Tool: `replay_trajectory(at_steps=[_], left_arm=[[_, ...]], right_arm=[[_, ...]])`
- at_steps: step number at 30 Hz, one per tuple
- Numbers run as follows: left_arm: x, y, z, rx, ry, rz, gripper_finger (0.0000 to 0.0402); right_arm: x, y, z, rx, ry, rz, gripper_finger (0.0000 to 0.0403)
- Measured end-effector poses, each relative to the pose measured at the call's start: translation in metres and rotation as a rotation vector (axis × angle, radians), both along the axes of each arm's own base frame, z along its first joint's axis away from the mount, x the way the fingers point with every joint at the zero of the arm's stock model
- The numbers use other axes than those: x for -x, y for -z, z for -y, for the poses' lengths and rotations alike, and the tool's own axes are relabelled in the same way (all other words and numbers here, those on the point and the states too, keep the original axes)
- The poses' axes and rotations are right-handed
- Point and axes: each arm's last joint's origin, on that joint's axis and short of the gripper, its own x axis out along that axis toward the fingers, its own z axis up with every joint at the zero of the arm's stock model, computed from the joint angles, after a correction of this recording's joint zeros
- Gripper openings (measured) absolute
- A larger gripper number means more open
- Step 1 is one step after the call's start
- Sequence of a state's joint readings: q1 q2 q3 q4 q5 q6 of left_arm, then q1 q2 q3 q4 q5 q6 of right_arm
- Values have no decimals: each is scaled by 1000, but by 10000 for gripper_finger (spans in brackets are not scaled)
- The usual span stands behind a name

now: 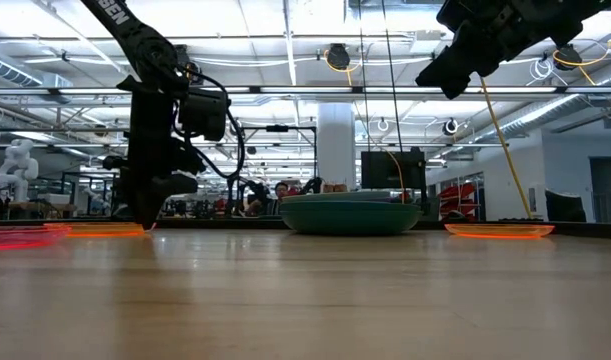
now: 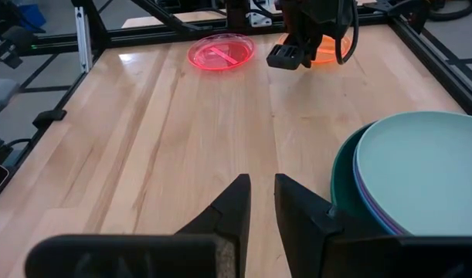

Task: Stack plastic plates
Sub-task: Stack the top left orange plate on the light blue plate

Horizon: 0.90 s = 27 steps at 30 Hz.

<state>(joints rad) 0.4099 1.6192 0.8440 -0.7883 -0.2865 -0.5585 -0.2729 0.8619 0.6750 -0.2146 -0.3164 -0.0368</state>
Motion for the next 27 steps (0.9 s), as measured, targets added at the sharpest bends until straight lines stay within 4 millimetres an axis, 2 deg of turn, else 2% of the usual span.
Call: replay_trajectory(at_steps=[27], left_arm=[[0,0,0,-11,-5,-2,97]], right_arm=[[0,0,0,0,-1,0,54]])
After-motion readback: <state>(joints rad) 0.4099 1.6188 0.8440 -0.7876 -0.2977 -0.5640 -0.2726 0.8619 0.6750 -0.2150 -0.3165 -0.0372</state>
